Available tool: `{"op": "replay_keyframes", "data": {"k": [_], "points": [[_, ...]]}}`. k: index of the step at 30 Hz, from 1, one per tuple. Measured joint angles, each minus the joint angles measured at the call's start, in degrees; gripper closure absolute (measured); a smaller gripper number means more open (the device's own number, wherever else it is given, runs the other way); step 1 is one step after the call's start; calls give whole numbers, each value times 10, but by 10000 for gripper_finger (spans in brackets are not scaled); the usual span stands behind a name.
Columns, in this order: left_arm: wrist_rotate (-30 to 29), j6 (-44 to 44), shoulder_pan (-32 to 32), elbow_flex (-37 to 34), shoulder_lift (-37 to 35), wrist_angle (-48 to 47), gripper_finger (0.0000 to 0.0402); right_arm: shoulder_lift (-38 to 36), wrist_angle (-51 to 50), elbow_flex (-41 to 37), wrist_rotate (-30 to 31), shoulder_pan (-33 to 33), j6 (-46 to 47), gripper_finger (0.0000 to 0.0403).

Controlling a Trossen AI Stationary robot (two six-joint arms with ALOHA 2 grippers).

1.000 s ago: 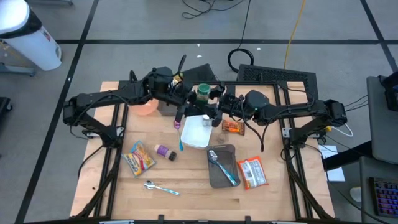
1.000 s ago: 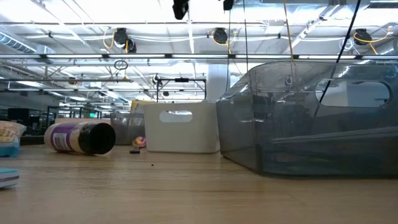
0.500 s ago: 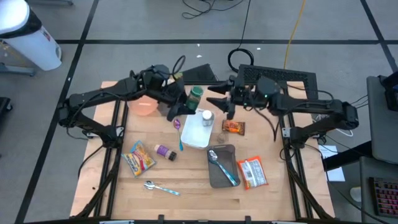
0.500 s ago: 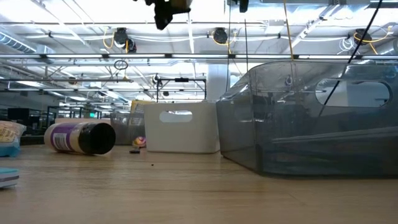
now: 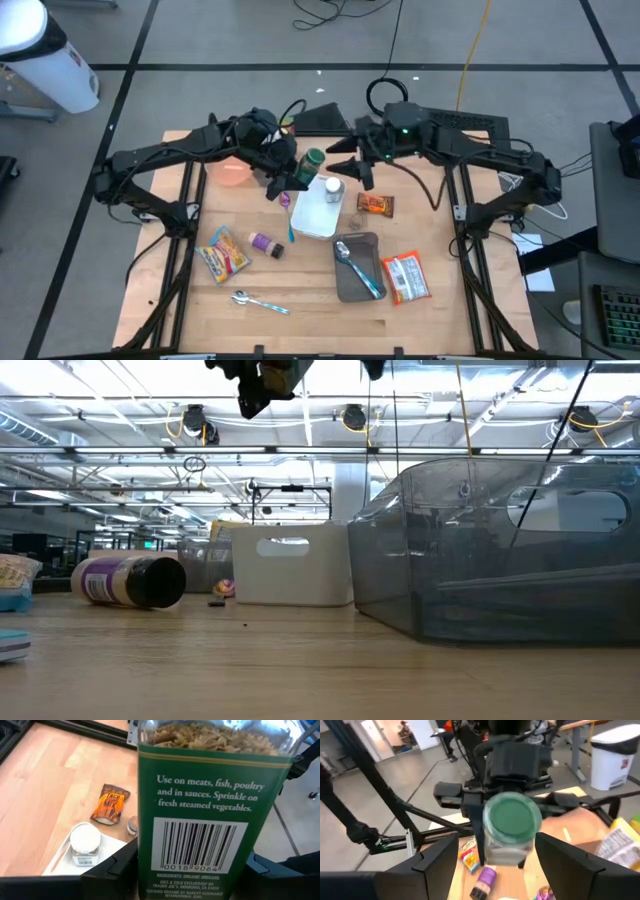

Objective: Pick & Place Food Item
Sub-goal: Put the green seasoning bottle into the white bin

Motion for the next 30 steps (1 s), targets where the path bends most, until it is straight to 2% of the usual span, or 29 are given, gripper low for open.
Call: {"op": "replay_keyframes", "data": {"k": [9,30], "points": [[-8,5,-1,0,0,-37,195,71,-35,72,-29,-6,-29,147],[-15,17,-6,0,0,-83,195,121,-20,74,-47,3,-14,147]]}}
